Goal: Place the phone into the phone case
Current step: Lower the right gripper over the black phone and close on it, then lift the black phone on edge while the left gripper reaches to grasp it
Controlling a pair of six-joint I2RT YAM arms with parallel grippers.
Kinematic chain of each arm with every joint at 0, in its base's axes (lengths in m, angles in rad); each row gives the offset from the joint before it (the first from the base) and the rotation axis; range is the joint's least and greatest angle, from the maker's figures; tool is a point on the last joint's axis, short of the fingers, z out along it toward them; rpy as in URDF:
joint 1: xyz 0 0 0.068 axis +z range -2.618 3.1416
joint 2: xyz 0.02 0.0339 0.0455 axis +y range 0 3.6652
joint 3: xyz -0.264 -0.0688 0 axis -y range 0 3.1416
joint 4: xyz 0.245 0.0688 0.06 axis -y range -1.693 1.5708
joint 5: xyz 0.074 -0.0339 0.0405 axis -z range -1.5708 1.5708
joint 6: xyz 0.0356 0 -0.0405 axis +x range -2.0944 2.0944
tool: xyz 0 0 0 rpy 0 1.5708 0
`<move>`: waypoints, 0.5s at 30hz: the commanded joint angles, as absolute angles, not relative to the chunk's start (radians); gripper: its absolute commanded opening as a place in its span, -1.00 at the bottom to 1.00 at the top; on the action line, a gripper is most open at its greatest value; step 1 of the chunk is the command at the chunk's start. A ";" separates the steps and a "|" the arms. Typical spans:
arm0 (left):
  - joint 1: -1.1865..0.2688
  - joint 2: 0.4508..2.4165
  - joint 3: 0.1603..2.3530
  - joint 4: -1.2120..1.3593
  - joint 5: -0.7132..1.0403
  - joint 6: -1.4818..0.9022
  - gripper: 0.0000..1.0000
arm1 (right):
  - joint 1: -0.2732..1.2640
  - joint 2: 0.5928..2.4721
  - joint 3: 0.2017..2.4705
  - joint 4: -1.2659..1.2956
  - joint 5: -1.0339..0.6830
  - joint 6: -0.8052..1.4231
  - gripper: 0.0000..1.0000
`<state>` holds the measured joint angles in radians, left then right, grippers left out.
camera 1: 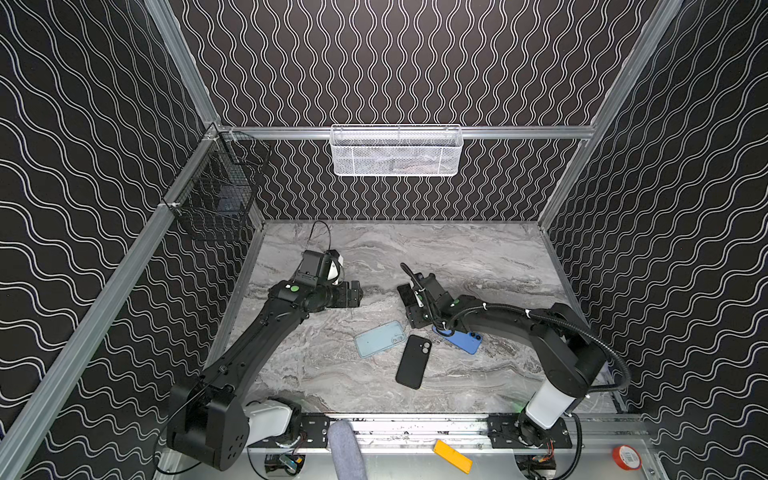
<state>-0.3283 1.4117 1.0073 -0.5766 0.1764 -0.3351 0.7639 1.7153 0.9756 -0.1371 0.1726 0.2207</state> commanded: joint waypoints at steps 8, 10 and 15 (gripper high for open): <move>-0.330 1.432 0.999 -0.482 0.333 -0.400 0.95 | 0.761 1.649 0.921 -0.001 0.102 0.148 0.35; -0.330 1.438 1.000 -0.468 0.370 -0.416 0.95 | 0.761 1.626 0.903 0.017 0.088 0.139 0.35; -0.330 1.457 0.973 -0.375 0.485 -0.484 0.93 | 0.760 1.574 0.859 0.051 0.061 0.122 0.35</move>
